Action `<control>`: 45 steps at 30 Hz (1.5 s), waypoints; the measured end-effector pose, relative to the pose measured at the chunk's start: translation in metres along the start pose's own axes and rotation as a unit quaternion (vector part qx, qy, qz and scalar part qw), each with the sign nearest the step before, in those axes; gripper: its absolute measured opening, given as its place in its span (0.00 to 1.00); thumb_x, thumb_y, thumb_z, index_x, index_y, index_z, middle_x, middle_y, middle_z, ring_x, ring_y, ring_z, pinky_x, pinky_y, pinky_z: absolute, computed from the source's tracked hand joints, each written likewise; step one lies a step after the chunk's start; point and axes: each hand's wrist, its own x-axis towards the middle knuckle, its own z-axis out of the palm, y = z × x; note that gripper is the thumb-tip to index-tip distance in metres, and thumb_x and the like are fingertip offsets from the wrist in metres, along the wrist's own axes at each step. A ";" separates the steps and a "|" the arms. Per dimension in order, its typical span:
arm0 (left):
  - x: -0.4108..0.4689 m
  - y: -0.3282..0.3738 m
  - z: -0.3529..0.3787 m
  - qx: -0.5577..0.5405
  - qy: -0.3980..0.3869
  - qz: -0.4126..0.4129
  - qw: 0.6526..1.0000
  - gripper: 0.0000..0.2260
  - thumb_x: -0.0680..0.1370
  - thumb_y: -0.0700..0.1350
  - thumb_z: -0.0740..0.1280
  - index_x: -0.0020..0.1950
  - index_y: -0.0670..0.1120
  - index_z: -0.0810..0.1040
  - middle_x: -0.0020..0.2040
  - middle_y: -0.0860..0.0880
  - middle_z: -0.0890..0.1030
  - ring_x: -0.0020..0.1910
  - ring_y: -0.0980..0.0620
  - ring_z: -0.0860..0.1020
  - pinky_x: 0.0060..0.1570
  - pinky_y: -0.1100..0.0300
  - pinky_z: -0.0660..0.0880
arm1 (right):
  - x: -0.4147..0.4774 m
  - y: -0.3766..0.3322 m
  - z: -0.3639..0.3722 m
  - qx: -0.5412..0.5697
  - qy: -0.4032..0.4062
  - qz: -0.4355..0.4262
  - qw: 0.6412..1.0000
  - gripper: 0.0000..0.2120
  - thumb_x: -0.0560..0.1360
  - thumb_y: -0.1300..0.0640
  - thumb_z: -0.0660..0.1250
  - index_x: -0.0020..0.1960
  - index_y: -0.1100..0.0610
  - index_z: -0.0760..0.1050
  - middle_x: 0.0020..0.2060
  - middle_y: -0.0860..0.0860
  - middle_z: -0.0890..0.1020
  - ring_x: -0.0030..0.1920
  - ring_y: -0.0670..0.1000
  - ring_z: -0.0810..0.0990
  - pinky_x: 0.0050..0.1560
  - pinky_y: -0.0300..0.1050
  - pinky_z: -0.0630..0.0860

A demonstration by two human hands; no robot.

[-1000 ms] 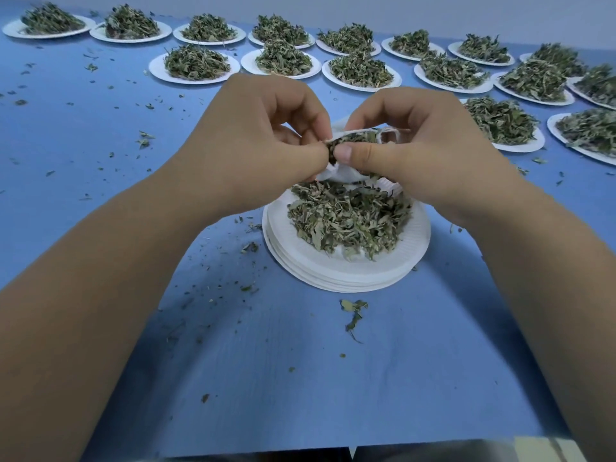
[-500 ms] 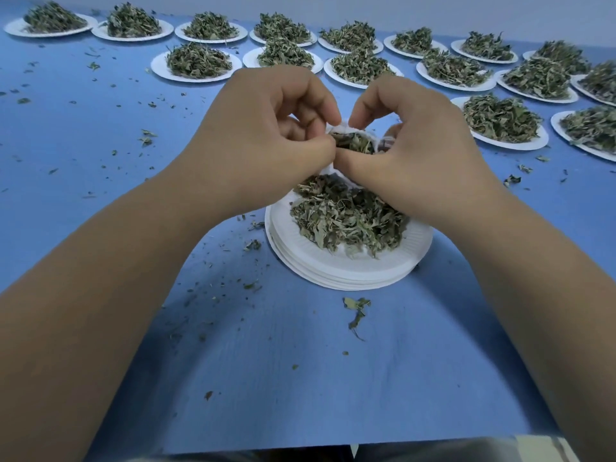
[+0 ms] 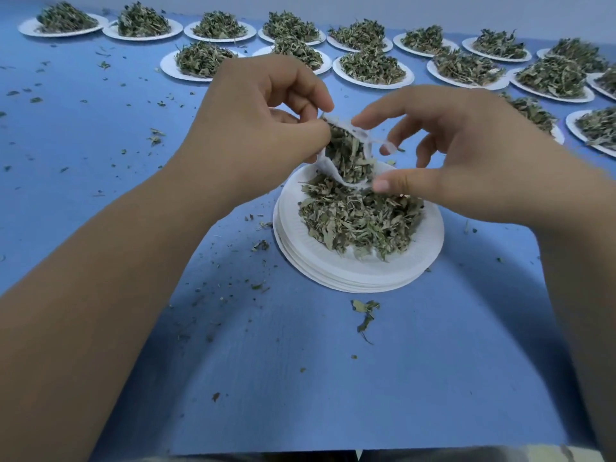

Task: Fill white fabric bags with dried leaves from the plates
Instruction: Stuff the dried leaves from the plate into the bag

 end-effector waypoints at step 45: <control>-0.007 0.007 0.002 -0.062 -0.139 0.107 0.983 0.13 0.73 0.30 0.67 0.52 0.43 0.82 0.37 0.41 0.77 0.32 0.38 0.74 0.34 0.52 0.76 | 0.036 -0.016 0.042 0.083 0.153 0.055 0.983 0.12 0.69 0.62 0.67 0.48 0.47 0.75 0.41 0.39 0.78 0.39 0.35 0.75 0.38 0.33 0.70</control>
